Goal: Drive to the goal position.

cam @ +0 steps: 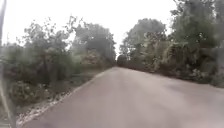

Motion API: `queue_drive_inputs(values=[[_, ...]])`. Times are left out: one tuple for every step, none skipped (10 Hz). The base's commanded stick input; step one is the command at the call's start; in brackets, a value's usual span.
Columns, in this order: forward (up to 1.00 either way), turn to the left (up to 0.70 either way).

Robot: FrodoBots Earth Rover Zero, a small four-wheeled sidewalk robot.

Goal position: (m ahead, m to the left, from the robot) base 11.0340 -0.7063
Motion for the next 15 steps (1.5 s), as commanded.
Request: queue_drive_inputs(values=[[0.7, -0.17], [0.7, -0.19], [0.7, 0.0], [0.7, 0.0], [0.7, 0.0], [0.7, 0.0], [0.7, 0.0], [0.7, 0.0], [0.7, 0.0], [0.7, 0.0], [0.7, 0.0], [0.7, 0.0], [0.7, 0.0], [0.7, 0.0], [0.7, 0.0]])
